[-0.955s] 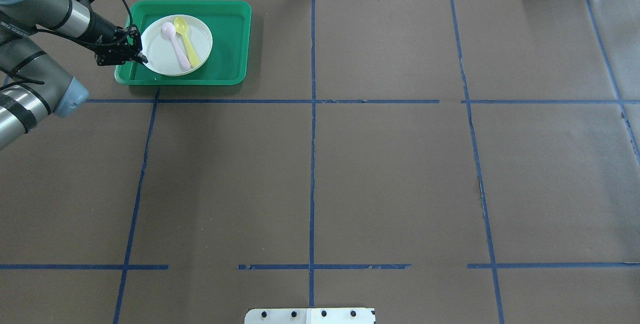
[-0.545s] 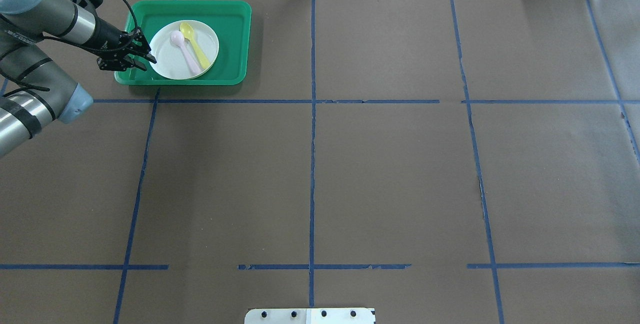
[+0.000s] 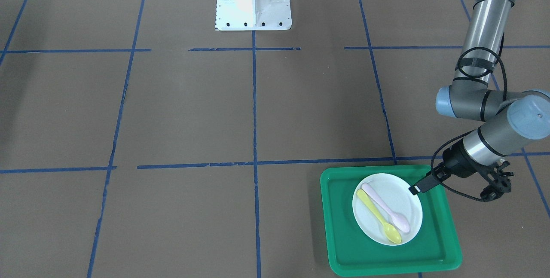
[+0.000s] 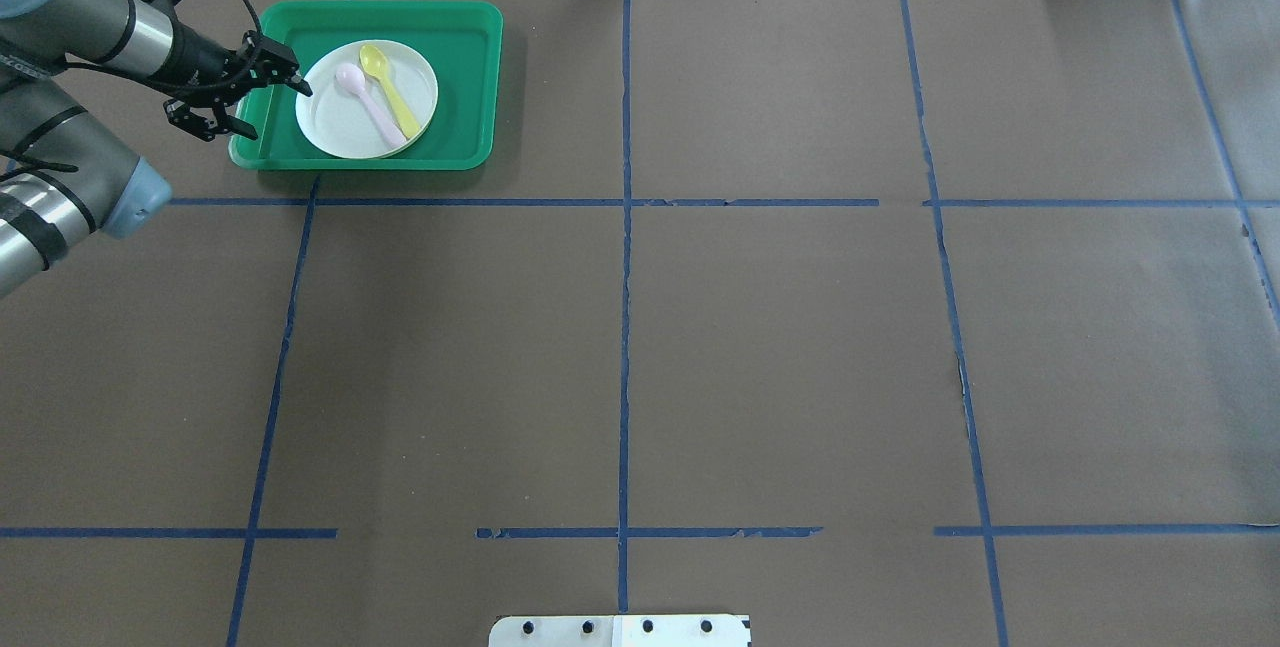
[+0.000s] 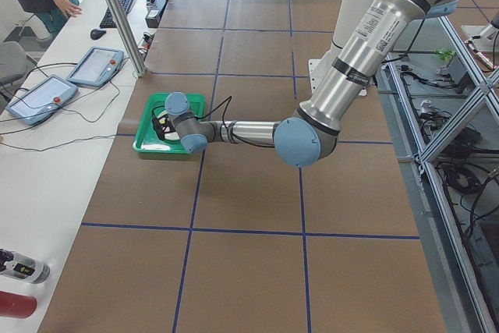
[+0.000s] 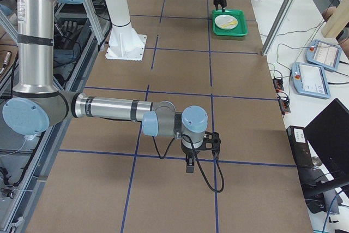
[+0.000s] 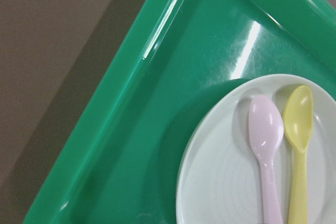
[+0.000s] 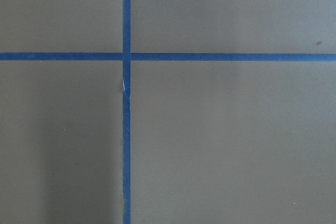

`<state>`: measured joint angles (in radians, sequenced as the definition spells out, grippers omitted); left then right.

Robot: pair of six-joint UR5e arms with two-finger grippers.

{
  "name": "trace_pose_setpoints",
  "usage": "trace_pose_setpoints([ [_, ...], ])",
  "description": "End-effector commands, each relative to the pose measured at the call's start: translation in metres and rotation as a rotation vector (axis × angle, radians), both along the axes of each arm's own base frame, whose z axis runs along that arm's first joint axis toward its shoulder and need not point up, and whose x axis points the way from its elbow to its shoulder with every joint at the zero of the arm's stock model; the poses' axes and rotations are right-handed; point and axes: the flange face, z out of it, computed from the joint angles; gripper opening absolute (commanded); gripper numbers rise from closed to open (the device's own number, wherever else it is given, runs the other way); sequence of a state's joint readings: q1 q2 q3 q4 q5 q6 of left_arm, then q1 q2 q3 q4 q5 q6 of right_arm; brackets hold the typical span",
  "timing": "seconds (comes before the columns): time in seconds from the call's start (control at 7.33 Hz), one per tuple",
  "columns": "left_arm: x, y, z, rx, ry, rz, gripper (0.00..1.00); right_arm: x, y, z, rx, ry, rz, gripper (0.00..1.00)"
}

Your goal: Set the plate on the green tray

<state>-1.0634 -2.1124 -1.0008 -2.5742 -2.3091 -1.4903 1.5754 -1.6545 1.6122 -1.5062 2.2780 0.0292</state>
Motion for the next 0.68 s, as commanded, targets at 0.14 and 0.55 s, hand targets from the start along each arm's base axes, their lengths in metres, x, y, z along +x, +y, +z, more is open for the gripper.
trace_pose_setpoints([
  [0.14,-0.066,0.036,-0.036,0.100,-0.019,0.071,1.00,0.000,0.000,0.000,0.001,0.000,0.000,1.00],
  [0.55,-0.150,0.073,-0.035,0.322,-0.181,0.165,1.00,0.000,0.000,0.000,0.001,0.000,0.000,1.00],
])
